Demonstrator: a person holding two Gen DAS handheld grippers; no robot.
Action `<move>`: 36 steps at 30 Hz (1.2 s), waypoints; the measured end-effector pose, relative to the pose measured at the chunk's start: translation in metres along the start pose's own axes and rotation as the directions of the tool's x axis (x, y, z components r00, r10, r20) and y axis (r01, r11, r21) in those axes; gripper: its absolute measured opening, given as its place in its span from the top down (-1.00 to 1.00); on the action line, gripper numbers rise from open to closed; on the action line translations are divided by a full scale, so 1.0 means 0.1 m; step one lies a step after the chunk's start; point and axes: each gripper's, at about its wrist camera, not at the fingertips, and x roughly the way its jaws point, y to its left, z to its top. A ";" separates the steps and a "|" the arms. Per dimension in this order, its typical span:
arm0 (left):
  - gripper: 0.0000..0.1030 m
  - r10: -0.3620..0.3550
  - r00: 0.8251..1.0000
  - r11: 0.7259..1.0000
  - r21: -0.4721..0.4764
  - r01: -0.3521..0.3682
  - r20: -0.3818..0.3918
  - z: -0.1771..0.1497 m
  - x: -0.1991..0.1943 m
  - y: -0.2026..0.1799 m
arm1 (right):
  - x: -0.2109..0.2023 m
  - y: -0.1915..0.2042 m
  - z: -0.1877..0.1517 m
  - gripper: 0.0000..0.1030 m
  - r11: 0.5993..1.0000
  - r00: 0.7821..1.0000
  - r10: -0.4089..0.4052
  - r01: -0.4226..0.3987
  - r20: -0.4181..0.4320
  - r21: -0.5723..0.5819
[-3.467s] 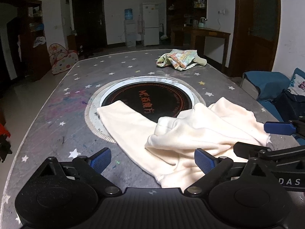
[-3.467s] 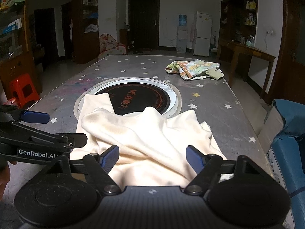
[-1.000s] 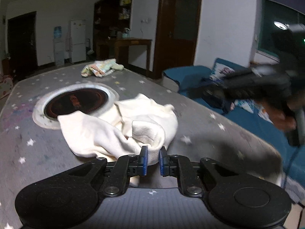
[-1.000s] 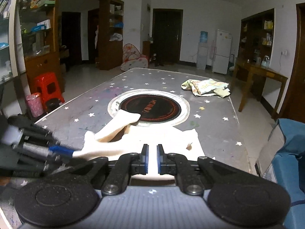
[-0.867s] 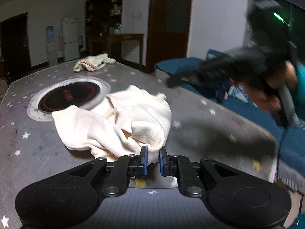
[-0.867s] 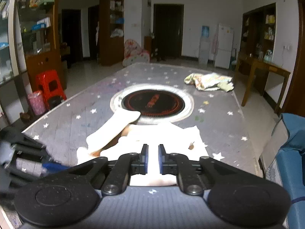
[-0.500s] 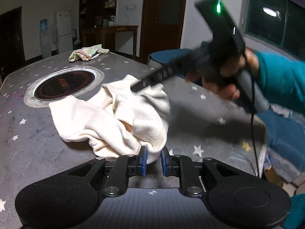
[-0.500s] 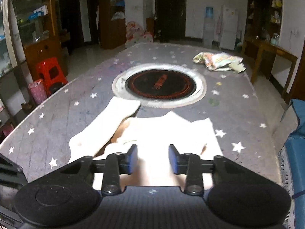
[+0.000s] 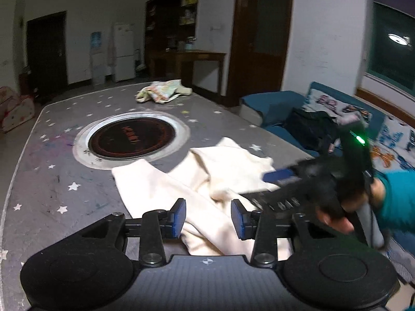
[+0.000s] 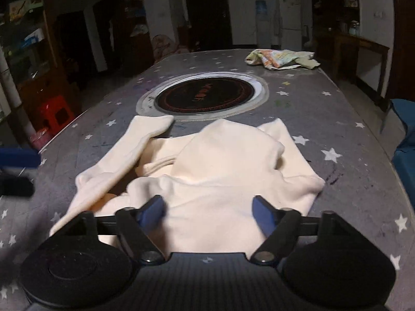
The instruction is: Fold clothes
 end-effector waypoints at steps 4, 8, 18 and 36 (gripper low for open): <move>0.20 0.047 0.997 0.996 -0.075 -0.052 -0.061 0.09 0.32 0.09 | 0.00 -0.07 -0.08 -0.65 0.999 0.999 0.007 -0.008 0.032 0.033; 0.20 0.086 0.990 0.987 -0.128 -0.100 -0.112 0.15 0.63 0.13 | 0.00 -0.07 -0.14 -0.70 0.999 0.998 0.006 -0.009 0.065 0.037; -0.04 0.148 0.971 0.964 -0.189 -0.184 -0.190 0.20 1.06 0.14 | 0.02 -0.10 -0.20 -1.00 0.998 0.994 0.045 -0.050 0.100 0.045; 0.42 0.118 0.965 0.958 -0.231 -0.173 -0.233 0.09 1.24 0.20 | 0.04 -0.03 -0.21 -1.00 1.000 0.996 0.024 -0.025 0.080 0.012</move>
